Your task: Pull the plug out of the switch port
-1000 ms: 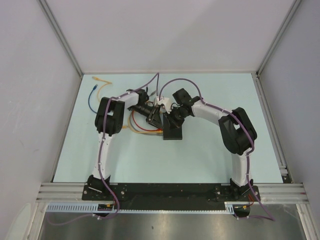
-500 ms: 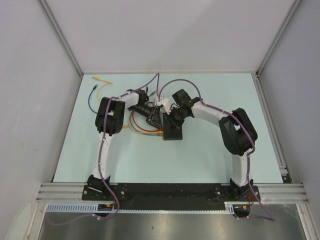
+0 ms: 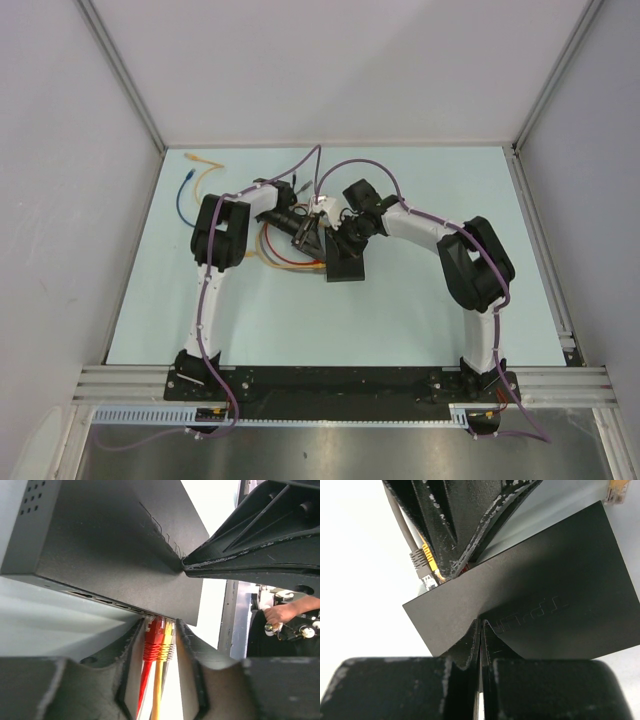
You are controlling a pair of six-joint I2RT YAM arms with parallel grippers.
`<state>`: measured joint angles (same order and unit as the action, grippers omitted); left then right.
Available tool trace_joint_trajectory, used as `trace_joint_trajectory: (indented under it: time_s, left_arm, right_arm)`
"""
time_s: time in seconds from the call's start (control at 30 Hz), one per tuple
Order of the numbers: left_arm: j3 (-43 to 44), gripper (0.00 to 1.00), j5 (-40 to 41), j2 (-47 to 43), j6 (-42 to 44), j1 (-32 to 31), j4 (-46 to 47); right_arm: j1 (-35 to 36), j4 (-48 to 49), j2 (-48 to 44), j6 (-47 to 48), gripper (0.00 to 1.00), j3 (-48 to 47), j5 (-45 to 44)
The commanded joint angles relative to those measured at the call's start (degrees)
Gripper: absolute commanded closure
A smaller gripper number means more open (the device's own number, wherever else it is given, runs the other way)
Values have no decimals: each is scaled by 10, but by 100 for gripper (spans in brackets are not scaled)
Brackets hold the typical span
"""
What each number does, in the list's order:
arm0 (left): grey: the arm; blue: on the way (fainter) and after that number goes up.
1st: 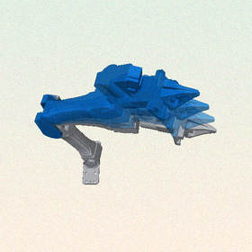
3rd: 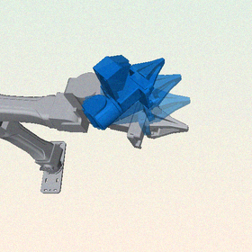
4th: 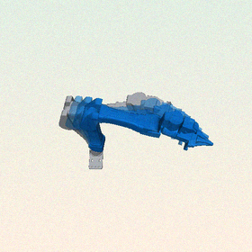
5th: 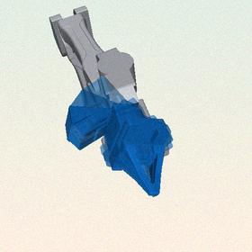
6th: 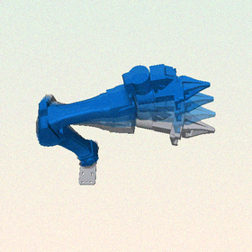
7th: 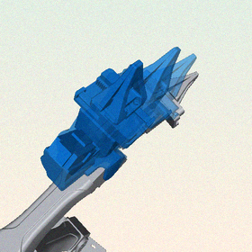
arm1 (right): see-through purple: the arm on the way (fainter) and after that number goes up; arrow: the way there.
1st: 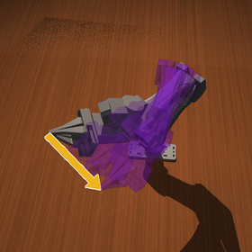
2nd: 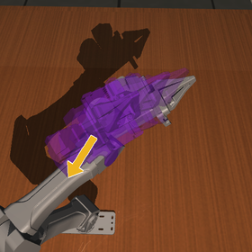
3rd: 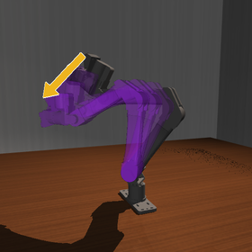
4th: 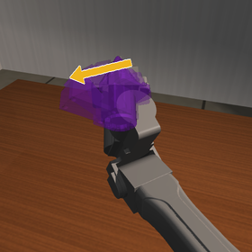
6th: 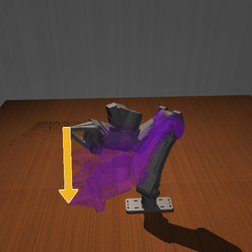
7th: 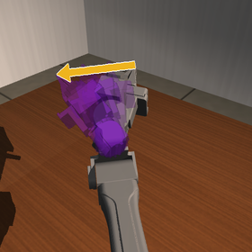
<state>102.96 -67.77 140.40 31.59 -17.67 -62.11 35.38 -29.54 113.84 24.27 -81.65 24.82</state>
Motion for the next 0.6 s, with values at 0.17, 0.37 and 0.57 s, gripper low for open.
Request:
trace_joint_trajectory:
  time_s: [0.17, 0.37, 0.57]
  left_arm:
    - [8, 72, 6, 12, 38, -8, -16]
    - [9, 91, 12, 15, 16, -9, 1]
    - [111, 100, 31, 65, 26, -6, -95]
  right_arm:
    - [8, -25, 3, 7, 100, 17, -11]
    - [9, -24, 4, 5, 100, 16, -12]
    - [10, -25, 4, 5, 100, 16, -13]
